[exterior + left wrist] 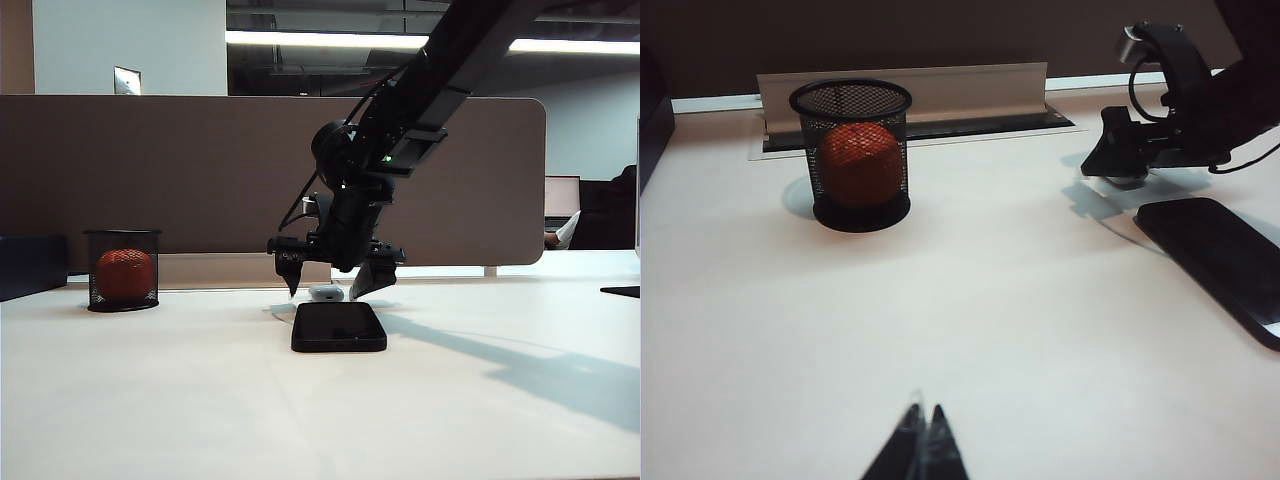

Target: Find the wireless headphone case on the desktop and place it on the left side of the phone.

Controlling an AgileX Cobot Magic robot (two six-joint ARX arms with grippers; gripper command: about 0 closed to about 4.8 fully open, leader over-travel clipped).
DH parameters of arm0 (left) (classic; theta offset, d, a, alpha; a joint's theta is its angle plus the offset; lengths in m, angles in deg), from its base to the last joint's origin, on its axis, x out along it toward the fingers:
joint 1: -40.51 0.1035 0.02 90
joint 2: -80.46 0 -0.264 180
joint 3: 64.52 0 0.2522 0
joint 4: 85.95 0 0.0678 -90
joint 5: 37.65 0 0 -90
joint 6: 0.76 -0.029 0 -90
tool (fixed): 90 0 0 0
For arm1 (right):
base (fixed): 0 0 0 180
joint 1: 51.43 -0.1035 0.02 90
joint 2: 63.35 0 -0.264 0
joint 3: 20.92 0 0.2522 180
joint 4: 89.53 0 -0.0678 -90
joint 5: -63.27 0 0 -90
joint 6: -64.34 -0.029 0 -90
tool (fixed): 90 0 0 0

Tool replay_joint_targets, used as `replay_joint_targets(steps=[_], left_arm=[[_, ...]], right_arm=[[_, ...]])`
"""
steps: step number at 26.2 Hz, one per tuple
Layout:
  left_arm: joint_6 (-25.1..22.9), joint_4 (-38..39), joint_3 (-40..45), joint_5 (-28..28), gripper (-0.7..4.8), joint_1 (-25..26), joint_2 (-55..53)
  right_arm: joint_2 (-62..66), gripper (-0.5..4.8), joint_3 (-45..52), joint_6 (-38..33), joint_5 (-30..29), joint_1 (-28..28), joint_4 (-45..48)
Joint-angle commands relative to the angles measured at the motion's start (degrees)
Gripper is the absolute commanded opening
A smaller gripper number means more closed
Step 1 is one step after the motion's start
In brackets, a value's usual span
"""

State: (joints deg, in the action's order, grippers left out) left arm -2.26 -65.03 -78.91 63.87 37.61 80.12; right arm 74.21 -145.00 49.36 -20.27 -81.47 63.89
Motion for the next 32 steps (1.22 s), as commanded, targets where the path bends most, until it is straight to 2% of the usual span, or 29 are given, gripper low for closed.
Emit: replay_joint_targets(steps=[1,2,9,10,12,16,20,23,32], left_arm=[[0.0,-0.5,-0.2,0.2,-0.05,0.1,0.0],[0.0,-0.6,-0.2,0.2,-0.05,0.1,0.0],[0.0,-0.9,-0.2,0.2,-0.05,0.1,0.0],[0.0,-1.1,-0.2,0.2,-0.06,0.1,0.0],[0.0,-1.4,-0.2,0.2,-0.06,0.1,0.0],[0.0,-1.7,-0.2,0.2,-0.05,0.1,0.0],[0.0,-1.7,-0.2,0.2,-0.05,0.1,0.0],[0.0,-1.7,-0.2,0.2,-0.06,0.1,0.0],[0.0,-1.7,-0.2,0.2,-0.05,0.1,0.0]], right_arm=[[0.1,4.37,-0.2,0.0,0.1,-0.3,-0.3],[0.1,4.09,-0.2,0.0,0.1,-0.3,-0.7],[0.4,4.00,-0.2,0.0,0.1,-0.3,-1.9],[0.4,3.60,-0.2,0.0,0.1,-0.3,-2.0],[0.4,3.22,-0.2,0.0,0.1,-0.3,-2.0],[0.4,3.09,-0.2,0.0,0.1,-0.3,-2.0],[0.4,2.38,-0.2,0.0,0.1,-0.3,-2.0],[0.4,2.13,-0.2,0.0,0.1,-0.3,-2.0],[0.4,1.97,-0.2,0.0,0.1,-0.3,-1.9]])
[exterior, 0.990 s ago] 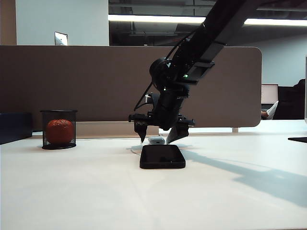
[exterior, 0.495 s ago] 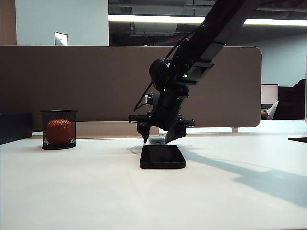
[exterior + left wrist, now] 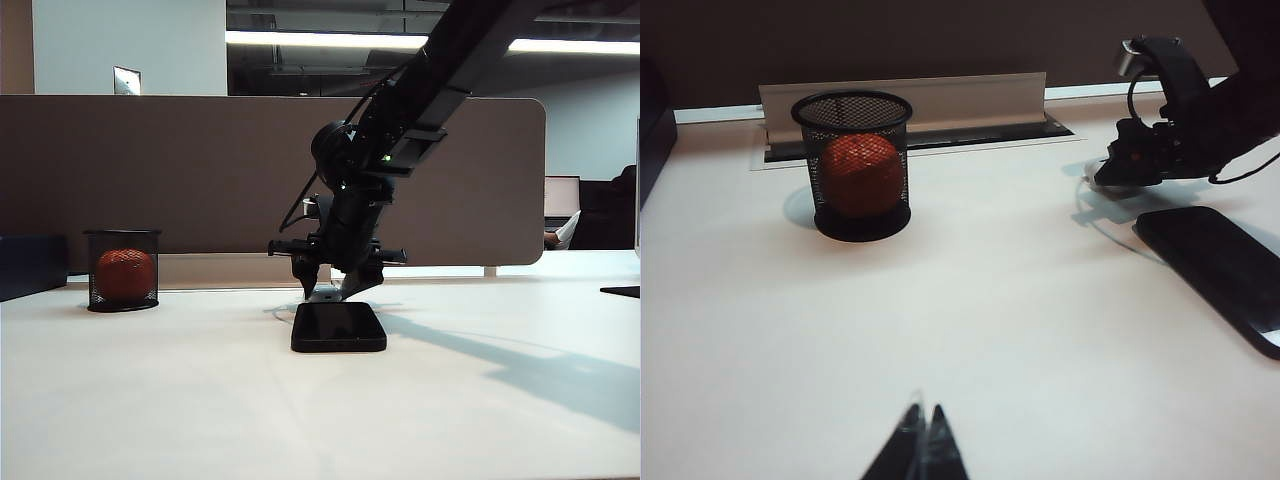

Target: Find the wireless headphone case on the desktop and place it on the left side of the phone.

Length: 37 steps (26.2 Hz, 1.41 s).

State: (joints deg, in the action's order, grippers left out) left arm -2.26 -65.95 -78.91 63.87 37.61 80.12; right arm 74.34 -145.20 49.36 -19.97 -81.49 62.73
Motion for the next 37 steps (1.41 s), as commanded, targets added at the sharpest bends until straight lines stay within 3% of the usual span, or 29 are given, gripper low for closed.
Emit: replay_joint_targets(steps=[1,17,37], left_arm=[[0.0,-0.8,-0.2,0.2,-0.06,0.1,0.0],[0.0,-0.8,-0.2,0.2,-0.06,0.1,0.0],[0.0,-0.8,-0.2,0.1,-0.06,0.1,0.0]], right_arm=[[0.2,1.97,0.0,0.0,-0.2,-0.2,-0.8],[0.1,1.97,-2.1,0.0,-0.2,-0.2,-1.0],[-3.1,1.98,-6.8,0.0,-0.5,-1.1,-11.0]])
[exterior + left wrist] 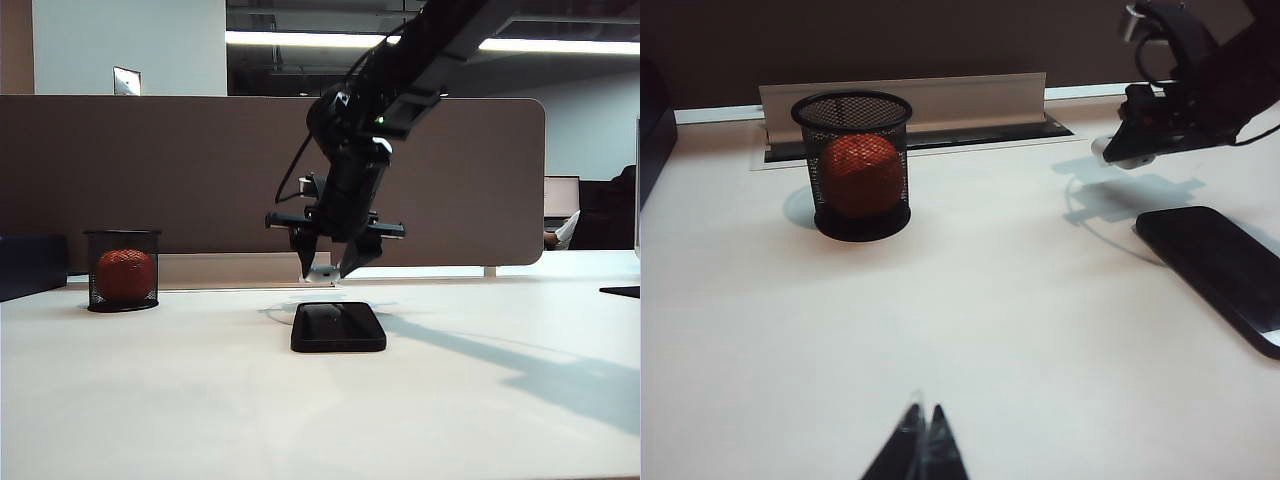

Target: Find the wireless headphone case on the desktop and place it on the left side of the phone.

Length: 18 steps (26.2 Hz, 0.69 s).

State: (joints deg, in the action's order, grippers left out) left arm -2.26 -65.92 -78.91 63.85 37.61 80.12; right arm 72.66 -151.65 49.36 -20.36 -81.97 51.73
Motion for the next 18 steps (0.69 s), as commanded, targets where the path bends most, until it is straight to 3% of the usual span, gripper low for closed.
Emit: replay_joint_targets(steps=[1,18], left_arm=[[0.0,-0.8,-0.2,0.1,-0.05,0.1,0.0],[0.0,-0.8,-0.2,0.1,-0.05,0.1,0.0]], right_arm=[[-1.8,1.98,-0.4,0.0,-0.1,-1.0,-0.1],[-4.9,1.98,-0.3,-1.2,-0.3,-9.7,-9.1]])
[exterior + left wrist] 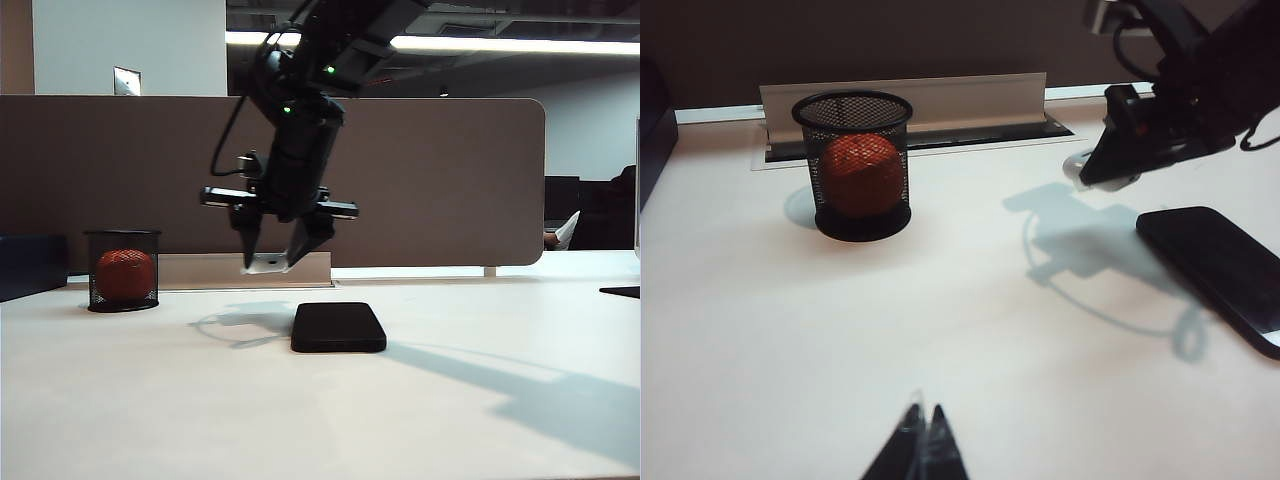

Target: Find the wireless headphone case on the desktop and place it on the left side of the phone.

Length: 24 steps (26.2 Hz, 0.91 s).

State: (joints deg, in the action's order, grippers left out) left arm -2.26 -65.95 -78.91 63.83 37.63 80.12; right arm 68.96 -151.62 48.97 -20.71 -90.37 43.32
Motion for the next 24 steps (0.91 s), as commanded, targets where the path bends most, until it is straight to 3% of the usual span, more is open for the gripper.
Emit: replay_joint_targets(steps=[1,24], left_arm=[[0.0,-0.8,-0.2,0.1,-0.05,0.1,0.0],[0.0,-2.1,-0.2,0.1,-0.06,0.1,0.0]], right_arm=[[-1.3,1.98,-0.3,-1.0,0.1,-1.7,-0.9],[-2.0,1.98,-0.2,-3.1,0.3,-5.2,-8.9]])
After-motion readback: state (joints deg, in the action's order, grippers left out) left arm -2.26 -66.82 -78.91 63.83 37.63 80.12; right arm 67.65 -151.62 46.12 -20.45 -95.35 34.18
